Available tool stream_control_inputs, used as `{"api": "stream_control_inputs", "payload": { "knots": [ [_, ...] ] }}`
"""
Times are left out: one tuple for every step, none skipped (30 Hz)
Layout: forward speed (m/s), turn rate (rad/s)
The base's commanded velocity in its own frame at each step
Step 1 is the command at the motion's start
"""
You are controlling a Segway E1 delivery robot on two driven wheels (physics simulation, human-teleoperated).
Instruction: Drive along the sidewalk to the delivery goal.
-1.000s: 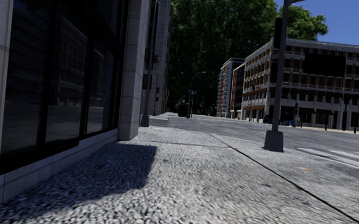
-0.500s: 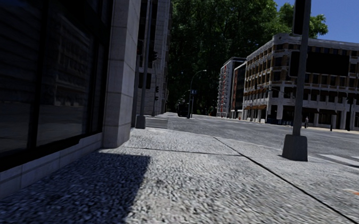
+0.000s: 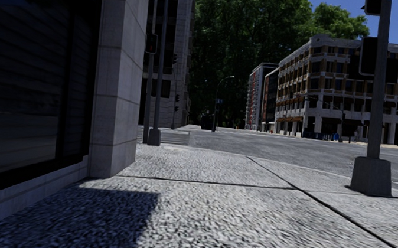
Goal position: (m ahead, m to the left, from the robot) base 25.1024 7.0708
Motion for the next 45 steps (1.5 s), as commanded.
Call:
{"api": "stream_control_inputs", "payload": {
  "knots": [
    [2.00, 0.20],
    [2.00, 0.20],
    [2.00, 0.20],
    [2.00, 0.20],
    [2.00, 0.20],
    [2.00, 0.20],
    [2.00, 0.10],
    [2.00, 0.03],
    [2.00, 0.00],
    [2.00, 0.00],
    [2.00, 0.00],
    [2.00, 0.00],
    [2.00, 0.00],
    [2.00, 0.00],
    [2.00, 0.00],
    [2.00, 0.00],
    [2.00, 0.00],
    [2.00, 0.00],
    [2.00, 0.03],
    [2.00, 0.08],
    [2.00, 0.08],
    [2.00, 0.12],
    [2.00, 0.12],
    [2.00, 0.13],
    [2.00, 0.13],
    [2.00, 0.13],
    [2.00, 0.13],
    [2.00, 0.13],
    [2.00, 0.13],
    [2.00, 0.13],
    [2.00, 0.13],
    [2.00, 0.13],
    [2.00, 0.13],
    [2.00, 0.13],
    [2.00, 0.13],
    [2.00, 0.13],
    [2.00, 0.13],
    [2.00, 0.13],
    [2.00, 0.13],
    [2.00, 0.13],
    [2.00, 0.13],
    [2.00, 0.13],
    [2.00, 0.13],
    [2.00, 0.13],
    [2.00, 0.13]
  ]
}}
